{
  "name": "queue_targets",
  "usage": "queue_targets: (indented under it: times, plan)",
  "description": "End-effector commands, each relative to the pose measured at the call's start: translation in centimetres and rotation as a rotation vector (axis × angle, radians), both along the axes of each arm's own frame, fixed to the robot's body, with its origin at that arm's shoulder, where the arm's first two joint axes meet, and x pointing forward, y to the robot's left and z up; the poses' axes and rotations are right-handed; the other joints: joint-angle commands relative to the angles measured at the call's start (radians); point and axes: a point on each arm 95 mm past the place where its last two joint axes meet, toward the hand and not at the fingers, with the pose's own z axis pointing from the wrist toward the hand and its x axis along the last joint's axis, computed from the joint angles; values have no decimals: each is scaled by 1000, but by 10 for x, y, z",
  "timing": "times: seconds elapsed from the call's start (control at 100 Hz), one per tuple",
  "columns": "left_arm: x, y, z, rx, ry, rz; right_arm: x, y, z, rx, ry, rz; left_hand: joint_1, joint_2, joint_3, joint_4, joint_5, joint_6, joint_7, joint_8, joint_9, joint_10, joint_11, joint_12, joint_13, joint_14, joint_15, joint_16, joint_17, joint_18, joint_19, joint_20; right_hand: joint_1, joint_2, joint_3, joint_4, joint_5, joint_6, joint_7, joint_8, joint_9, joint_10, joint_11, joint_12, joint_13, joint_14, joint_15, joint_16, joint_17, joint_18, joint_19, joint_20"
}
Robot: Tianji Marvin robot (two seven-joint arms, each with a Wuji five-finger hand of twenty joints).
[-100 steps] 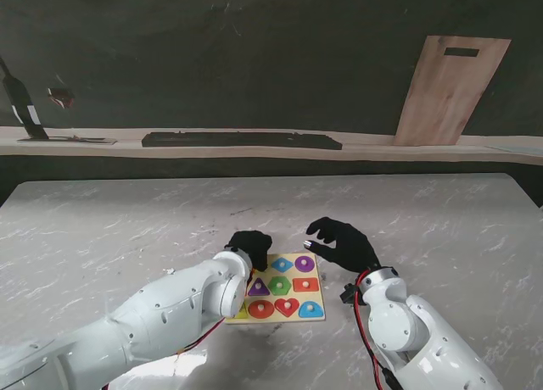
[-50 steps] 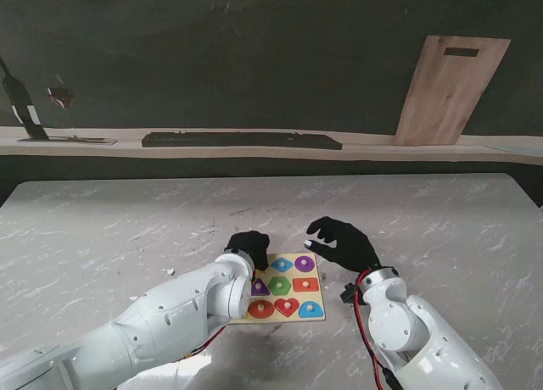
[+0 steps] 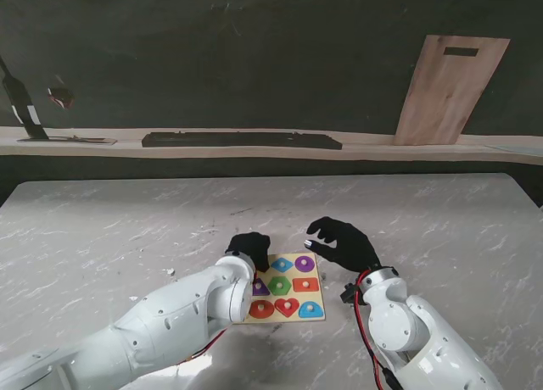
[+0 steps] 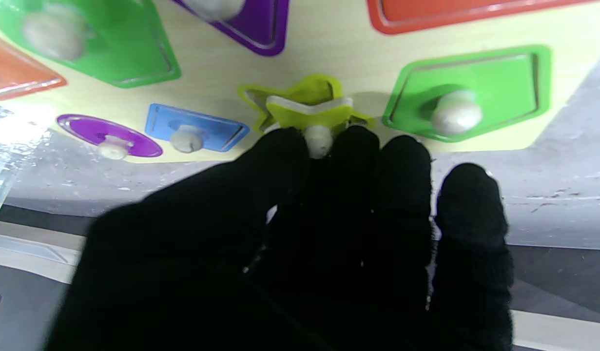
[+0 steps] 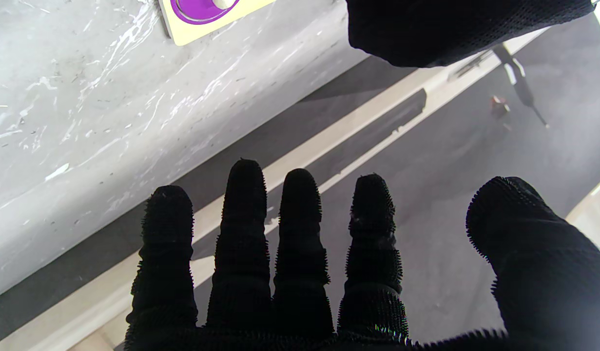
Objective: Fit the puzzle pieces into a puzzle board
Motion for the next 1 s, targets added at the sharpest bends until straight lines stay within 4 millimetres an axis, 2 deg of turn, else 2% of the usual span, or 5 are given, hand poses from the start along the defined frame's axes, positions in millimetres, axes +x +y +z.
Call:
queue_targets:
  times: [0.0,0.99]
  plan:
    - [-1,-1,0,-2,4,6,-2,4,-1,6,1,6,41,1,6,10,-9,19,-6,10,0,85,33,1,29,0,30,-3,1,145,34,8,0,23,-8,21,7,-9,14,8,24,-5,12,7,17,-2,13,9,-10,5,17,10]
    - [-5,-9,-1,-28,5,62,-3,1,0,6,-11,-2,67,12,-14,2,-11,41,-23,14,31,81,57,-45,63,7,44,-30,32,153,46,23,0,22,-7,21,6,-11,15,9,24,-6,11,7,17,-2,13,9,-11,5,16,10]
